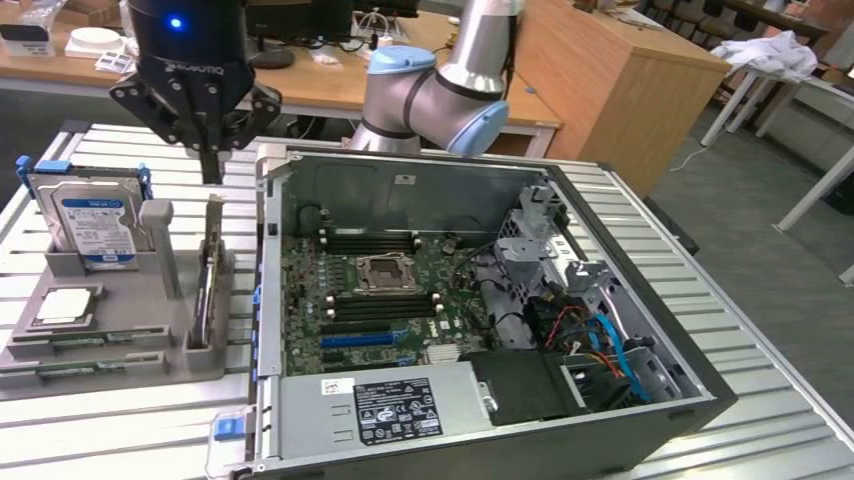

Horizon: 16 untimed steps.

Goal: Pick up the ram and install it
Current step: 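Reach for the ram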

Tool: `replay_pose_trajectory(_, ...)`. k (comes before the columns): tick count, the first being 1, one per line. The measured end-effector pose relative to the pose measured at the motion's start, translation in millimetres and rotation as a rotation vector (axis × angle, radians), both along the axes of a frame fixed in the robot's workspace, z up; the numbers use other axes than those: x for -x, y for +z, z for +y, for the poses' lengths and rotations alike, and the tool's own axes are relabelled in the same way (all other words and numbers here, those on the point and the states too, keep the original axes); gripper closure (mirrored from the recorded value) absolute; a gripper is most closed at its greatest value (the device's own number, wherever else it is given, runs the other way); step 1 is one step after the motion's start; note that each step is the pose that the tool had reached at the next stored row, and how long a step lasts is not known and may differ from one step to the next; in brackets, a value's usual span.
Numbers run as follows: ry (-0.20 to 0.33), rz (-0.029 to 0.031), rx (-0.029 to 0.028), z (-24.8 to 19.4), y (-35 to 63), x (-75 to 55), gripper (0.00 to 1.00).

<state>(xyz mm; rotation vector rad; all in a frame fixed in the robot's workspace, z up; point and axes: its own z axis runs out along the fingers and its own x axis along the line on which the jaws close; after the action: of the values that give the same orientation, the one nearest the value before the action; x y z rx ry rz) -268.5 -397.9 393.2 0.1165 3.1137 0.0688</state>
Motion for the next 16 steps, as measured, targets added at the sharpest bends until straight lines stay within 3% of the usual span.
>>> replay_pose_trajectory(16, 0.0, 0.0001, 0.0, 0.0, -0.1, 31.9, 0.89)
